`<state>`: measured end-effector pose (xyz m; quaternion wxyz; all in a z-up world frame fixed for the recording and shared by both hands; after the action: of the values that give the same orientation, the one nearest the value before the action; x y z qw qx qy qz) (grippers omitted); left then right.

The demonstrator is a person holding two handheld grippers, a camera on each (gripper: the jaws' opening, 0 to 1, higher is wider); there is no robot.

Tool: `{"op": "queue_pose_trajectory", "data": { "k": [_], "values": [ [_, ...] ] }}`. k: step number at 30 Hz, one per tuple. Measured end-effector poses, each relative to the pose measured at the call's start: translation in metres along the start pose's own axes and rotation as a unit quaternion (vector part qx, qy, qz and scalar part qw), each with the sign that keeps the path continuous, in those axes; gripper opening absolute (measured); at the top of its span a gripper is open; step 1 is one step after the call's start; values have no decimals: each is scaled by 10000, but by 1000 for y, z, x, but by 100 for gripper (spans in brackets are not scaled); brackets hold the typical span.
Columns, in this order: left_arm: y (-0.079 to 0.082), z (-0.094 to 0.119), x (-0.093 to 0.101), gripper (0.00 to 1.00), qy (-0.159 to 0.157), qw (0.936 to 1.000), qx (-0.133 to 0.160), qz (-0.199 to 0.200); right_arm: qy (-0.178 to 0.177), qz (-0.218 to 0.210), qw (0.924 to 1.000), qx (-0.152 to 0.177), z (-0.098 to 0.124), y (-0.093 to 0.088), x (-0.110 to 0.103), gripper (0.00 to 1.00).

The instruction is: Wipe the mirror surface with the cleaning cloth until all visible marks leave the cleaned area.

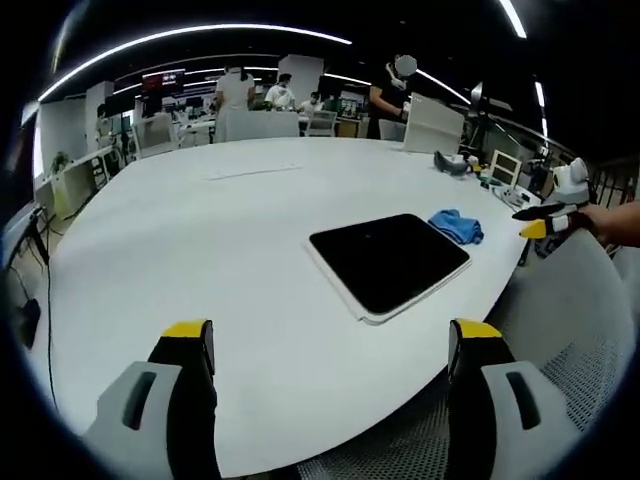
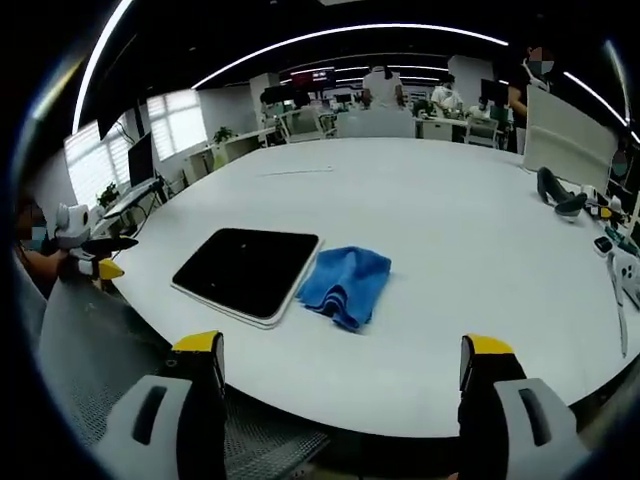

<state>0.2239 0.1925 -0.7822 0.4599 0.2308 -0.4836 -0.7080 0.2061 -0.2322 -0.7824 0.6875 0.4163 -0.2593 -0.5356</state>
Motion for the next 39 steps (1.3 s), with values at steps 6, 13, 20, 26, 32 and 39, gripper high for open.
{"op": "queue_pose_trajectory", "data": {
  "k": [6, 13, 20, 26, 32, 39],
  "values": [
    [-2, -1, 0, 99, -15, 10000, -60, 30, 103, 39, 9999, -71, -6, 10, 3, 98],
    [2, -1, 0, 99, -17, 9999, 45, 119, 406, 343, 9986, 37, -17, 23, -8, 98],
    [3, -1, -1, 99, 10, 9998, 22, 206, 489, 247, 9985, -11, -18, 13, -11, 98],
    [4, 1, 0, 99, 79, 9988, 84, 467, 351, 67, 9993, 48, -11, 10, -7, 98],
    [1, -2, -3, 99, 70, 9987, -32, 507, 321, 0, 9994, 104, -6, 9, -7, 98],
    [1, -2, -4, 97, 125, 9997, -54, 221, 186, -144, 9996, 156, -5, 6, -7, 98]
  ]
}}
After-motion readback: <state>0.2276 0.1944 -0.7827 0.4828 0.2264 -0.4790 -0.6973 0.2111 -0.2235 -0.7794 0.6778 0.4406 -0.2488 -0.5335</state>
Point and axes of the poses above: the point that each gripper's makers call its tool centre point, and the gripper's own axes: z roughly backward along the fingers, x roughly to its right, y roughly out of its top, the point moved 5 cm from there along z, roughly backward along the fingers, and after that the axes turned 6 degrees about x, right-handed, at the moved point
